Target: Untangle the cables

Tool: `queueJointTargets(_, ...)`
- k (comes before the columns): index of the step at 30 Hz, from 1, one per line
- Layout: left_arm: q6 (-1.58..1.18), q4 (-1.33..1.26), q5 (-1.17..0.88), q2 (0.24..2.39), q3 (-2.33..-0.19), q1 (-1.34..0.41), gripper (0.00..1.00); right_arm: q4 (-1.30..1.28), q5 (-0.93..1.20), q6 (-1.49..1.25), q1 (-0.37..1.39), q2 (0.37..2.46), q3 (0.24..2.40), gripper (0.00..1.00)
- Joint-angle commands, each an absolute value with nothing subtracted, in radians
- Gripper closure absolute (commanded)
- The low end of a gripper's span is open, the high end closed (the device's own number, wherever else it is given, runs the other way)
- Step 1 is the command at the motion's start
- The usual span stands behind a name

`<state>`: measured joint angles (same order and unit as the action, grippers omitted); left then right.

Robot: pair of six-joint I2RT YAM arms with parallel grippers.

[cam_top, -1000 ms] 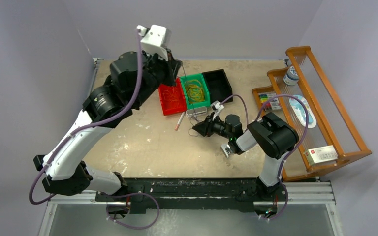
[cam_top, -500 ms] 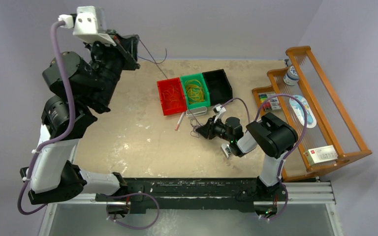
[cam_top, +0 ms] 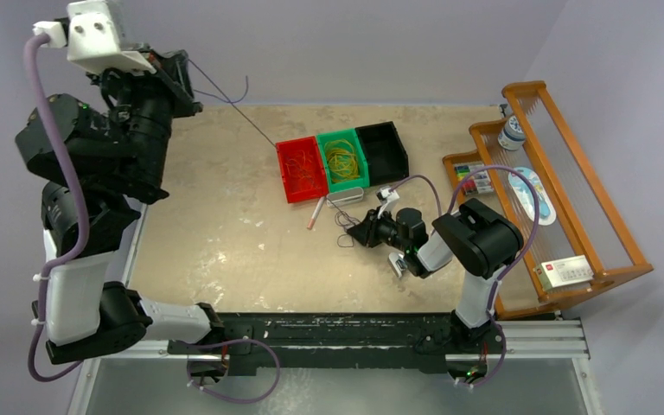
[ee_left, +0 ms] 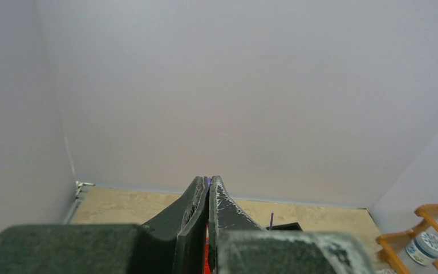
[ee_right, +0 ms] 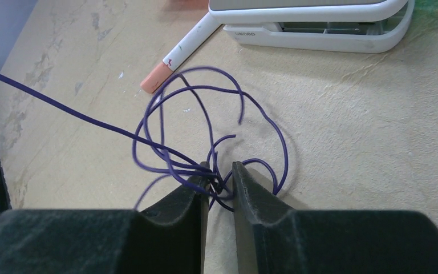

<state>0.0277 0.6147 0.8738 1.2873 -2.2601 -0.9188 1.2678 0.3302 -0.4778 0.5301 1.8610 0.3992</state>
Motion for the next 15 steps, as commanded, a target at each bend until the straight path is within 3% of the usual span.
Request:
queueJointTargets(1,0.135,0.547,0.972,1.244,-2.315,-0.923,1.0,1.255,0.286,-0.478,0.534,1.857,0.381,0.74)
queueJointTargets(8,0.182,0.544,1.019,1.239,-2.329,-0.923,1.0,1.223,0.274,-0.48,0.534,1.829,0.376,0.67)
queueJointTargets(12,0.193,0.549,1.032,1.242,-2.328,-0.923,1.0,1.185,0.263,-0.48,0.534,1.797,0.379,0.73)
queueJointTargets(15,0.187,0.553,1.026,1.243,-2.315,-0.923,1.0,1.164,0.253,-0.476,0.533,1.771,0.382,0.84)
